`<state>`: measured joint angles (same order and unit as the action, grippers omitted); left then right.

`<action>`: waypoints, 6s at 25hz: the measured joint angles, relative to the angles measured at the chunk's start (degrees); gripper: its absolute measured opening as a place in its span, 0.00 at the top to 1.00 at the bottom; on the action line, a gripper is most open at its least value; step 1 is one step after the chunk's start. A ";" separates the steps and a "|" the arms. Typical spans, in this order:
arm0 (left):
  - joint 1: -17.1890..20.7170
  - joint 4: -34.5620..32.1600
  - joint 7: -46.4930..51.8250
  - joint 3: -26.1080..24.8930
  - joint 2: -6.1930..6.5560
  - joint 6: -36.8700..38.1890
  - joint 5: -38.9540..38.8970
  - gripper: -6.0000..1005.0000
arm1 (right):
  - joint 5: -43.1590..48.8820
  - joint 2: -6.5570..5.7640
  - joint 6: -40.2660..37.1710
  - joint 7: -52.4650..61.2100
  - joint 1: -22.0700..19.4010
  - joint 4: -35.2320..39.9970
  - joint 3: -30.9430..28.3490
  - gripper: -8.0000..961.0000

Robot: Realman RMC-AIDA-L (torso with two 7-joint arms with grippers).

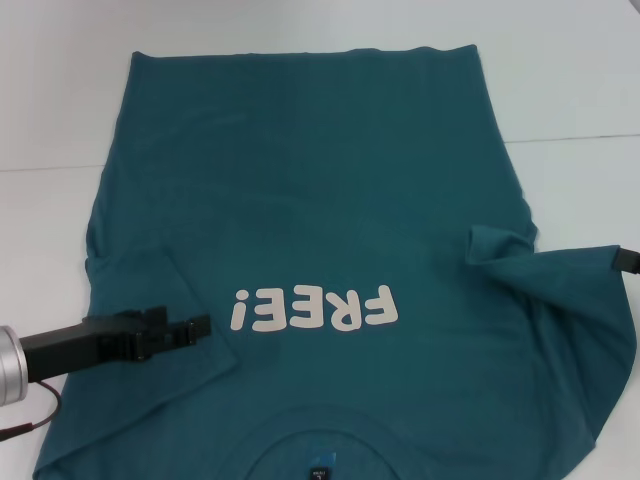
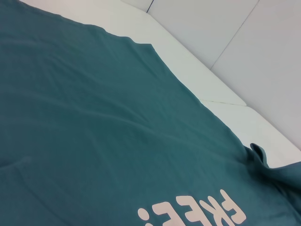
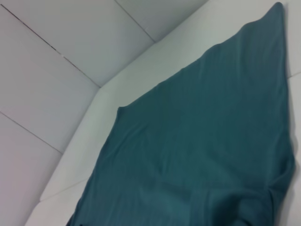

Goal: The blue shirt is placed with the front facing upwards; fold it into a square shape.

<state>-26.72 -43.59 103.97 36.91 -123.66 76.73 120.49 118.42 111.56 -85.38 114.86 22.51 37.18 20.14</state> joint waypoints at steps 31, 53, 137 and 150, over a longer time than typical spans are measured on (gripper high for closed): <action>0.27 0.12 -0.16 0.00 -0.18 0.02 0.01 0.10 | 0.24 3.99 -3.10 -1.49 9.43 -0.41 7.11 0.91; 0.10 0.70 -0.44 0.00 -0.08 0.00 -0.04 0.10 | -0.39 5.44 1.36 -1.92 10.00 -0.83 12.50 0.71; 1.76 -11.44 20.15 -13.31 5.12 21.53 28.93 0.11 | -12.78 3.48 -1.28 -11.20 6.84 -0.18 10.09 0.02; 0.50 -10.55 19.85 -12.62 4.92 23.65 28.15 0.11 | -12.78 3.48 -1.29 -11.15 6.85 -0.18 10.10 0.02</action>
<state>-26.21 -54.14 123.82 24.29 -118.74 100.38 148.64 105.64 115.04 -86.66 103.71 29.35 37.00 30.23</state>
